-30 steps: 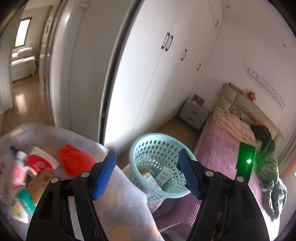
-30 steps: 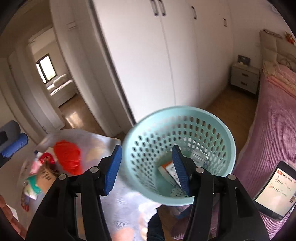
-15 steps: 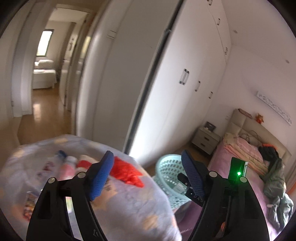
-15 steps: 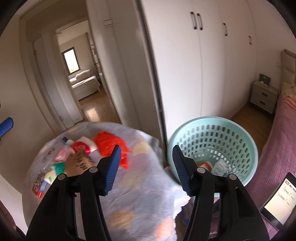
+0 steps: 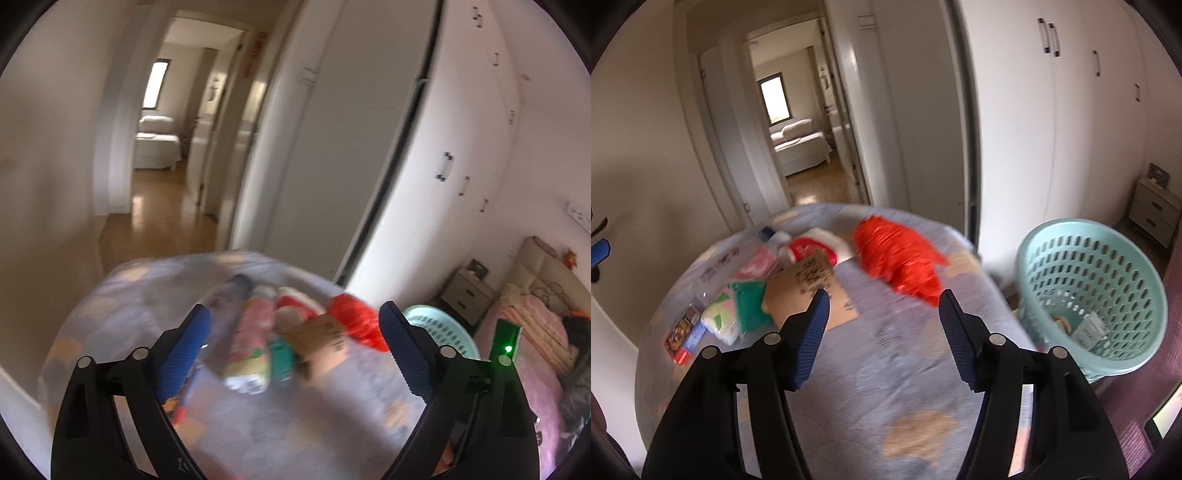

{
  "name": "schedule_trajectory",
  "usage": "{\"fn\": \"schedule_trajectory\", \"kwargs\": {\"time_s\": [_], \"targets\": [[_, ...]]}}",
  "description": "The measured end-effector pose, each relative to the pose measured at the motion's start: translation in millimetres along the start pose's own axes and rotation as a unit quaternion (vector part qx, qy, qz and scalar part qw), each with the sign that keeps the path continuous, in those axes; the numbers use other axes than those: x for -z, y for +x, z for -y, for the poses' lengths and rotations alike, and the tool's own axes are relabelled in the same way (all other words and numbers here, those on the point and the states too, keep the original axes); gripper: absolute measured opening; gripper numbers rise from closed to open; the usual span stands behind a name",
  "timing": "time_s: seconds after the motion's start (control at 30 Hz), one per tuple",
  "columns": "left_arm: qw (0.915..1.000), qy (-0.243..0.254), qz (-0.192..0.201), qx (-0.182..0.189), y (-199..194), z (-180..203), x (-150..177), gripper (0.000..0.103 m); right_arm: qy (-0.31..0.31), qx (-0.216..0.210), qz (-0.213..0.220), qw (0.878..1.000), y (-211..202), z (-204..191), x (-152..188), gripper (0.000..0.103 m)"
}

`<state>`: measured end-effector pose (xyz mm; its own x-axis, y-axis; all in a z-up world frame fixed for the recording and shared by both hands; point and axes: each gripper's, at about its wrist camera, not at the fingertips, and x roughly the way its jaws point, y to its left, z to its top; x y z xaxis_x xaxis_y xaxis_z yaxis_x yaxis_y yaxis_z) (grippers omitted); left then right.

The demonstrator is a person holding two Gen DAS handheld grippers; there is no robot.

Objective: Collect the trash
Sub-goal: 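Move both open tools back over the table, then grasp the red snack card box with the left tool while the right tool grasps the brown cup sleeve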

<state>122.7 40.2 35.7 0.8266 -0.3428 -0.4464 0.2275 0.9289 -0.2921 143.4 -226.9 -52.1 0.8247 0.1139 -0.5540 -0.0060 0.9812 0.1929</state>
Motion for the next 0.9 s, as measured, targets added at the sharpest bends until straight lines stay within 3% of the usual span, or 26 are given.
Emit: {"fn": "schedule_trajectory", "kwargs": {"time_s": [0.23,0.53,0.63,0.77,0.9], "targets": [[0.9969,-0.049,-0.034,-0.05,10.7,-59.8,18.9,0.09,-0.014,-0.01,-0.02,1.0,23.3,-17.5,16.7,0.058],[0.9871,-0.033,-0.115,-0.106,49.0,-105.5,51.0,0.09,-0.018,-0.011,-0.045,0.999,36.9,-19.5,20.0,0.058],[0.9831,-0.022,-0.153,-0.098,63.0,-118.5,63.2,0.09,-0.016,-0.021,-0.059,0.998,41.7,-21.1,16.2,0.059],[0.9784,-0.005,-0.177,-0.106,75.0,-126.2,74.2,0.09,-0.014,-0.042,-0.078,0.996,50.8,-28.5,5.1,0.079],[0.9761,0.011,-0.182,-0.119,79.7,-124.6,79.5,0.087,-0.044,-0.041,-0.096,0.994,66.1,-45.5,-1.3,0.081]]}}
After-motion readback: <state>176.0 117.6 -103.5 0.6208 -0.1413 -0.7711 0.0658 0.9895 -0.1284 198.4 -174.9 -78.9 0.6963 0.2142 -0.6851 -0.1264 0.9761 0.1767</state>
